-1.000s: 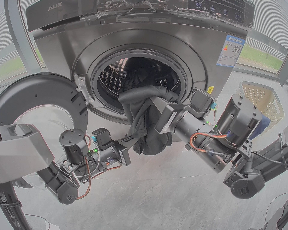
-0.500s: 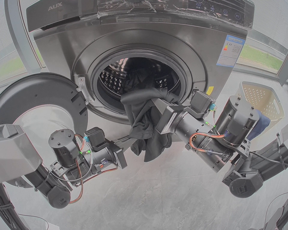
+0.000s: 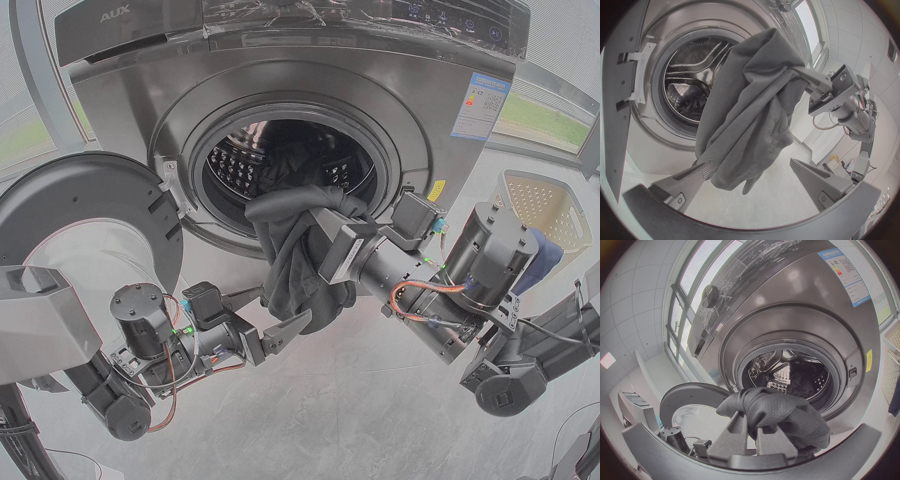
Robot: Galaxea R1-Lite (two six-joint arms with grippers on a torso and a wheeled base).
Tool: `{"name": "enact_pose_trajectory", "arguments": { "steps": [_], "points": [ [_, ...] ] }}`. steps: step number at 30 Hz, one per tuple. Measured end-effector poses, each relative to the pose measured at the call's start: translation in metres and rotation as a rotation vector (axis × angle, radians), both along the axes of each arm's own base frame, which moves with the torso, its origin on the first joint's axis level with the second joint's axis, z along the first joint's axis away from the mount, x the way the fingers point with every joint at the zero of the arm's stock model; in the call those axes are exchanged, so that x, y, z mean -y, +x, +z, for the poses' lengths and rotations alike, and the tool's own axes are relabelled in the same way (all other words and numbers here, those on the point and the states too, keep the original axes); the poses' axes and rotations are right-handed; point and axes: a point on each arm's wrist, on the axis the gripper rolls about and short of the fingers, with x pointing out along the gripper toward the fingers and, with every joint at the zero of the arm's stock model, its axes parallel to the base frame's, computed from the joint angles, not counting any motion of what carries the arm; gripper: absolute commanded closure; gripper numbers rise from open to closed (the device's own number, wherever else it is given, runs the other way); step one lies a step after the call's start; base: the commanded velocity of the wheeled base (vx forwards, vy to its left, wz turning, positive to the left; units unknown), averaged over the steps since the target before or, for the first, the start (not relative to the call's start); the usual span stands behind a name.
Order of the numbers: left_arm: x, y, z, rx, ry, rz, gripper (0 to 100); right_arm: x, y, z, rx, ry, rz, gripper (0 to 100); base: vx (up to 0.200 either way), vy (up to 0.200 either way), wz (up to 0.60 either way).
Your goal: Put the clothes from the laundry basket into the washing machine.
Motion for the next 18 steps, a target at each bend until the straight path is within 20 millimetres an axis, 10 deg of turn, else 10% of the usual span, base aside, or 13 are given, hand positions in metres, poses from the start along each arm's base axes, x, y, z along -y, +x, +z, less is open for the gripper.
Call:
{"name": "enact_pose_trajectory", "arguments": {
  "steps": [10, 11, 18],
  "points": [
    [0.007, 0.016, -0.008, 0.003, -0.002, 0.013, 0, -0.001, -0.001, 0.000, 0.005, 0.006, 0.003, 100, 0.000, 0.000, 0.00],
    [0.007, 0.018, -0.008, 0.003, -0.002, 0.018, 100, -0.001, -0.002, 0.001, 0.007, 0.007, 0.003, 100, 0.000, 0.000, 0.00],
    [0.008, 0.026, -0.011, 0.007, -0.006, 0.029, 100, -0.001, -0.002, 0.000, 0.006, 0.008, 0.005, 100, 0.000, 0.000, 0.00]
  ]
}}
